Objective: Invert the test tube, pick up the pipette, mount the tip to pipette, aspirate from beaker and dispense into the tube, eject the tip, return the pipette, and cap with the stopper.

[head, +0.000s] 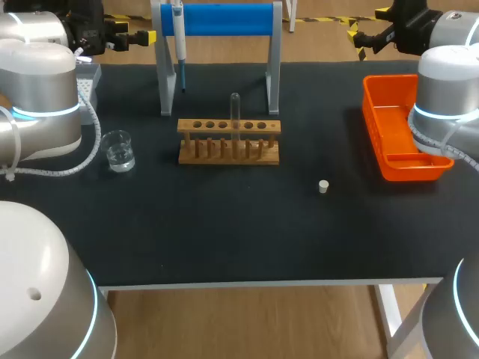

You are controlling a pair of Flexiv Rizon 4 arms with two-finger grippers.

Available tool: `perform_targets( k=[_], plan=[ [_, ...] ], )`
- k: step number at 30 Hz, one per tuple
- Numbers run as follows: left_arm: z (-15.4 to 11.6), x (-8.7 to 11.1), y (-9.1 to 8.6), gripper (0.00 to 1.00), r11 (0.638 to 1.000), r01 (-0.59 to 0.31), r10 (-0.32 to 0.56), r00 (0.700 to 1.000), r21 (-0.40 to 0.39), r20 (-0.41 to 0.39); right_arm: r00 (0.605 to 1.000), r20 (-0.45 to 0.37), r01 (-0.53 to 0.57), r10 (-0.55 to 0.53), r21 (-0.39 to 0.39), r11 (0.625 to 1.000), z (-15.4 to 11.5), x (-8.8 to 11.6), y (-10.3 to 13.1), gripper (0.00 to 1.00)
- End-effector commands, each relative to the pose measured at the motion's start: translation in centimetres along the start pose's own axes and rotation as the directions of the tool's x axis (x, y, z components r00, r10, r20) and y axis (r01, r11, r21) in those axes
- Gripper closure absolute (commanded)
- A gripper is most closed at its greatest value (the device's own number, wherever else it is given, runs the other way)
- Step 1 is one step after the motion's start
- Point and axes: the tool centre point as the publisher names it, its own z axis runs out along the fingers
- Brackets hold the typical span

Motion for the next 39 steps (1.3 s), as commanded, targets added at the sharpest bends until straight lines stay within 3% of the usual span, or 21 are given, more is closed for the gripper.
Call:
perform_targets(
  k=[1,22,29,39],
  plan=[
    [0.0,0.0,0.0,0.0,1.0,0.0,0.0,1.0,0.002,0.0,1.0,-0.001,0.0,0.0,0.001,1.0,0.0,0.0,0.0,0.0],
    [0.0,0.0,0.0,0.0,1.0,0.0,0.0,1.0,0.002,0.0,1.0,-0.001,0.0,0.0,0.001,1.0,0.0,0.0,0.0,0.0],
    [0.0,0.0,0.0,0.0,1.0,0.0,0.0,1.0,0.002,0.0,0.998,-0.066,0.003,-0.006,-0.048,0.999,-3.0,3.5,0.1,0.0],
    [0.0,0.0,0.0,0.0,1.0,0.0,0.0,1.0,0.002,0.0,0.979,-0.203,0.012,-0.03,-0.089,0.996,-6.6,11.4,-1.5,0.0]
  ],
)
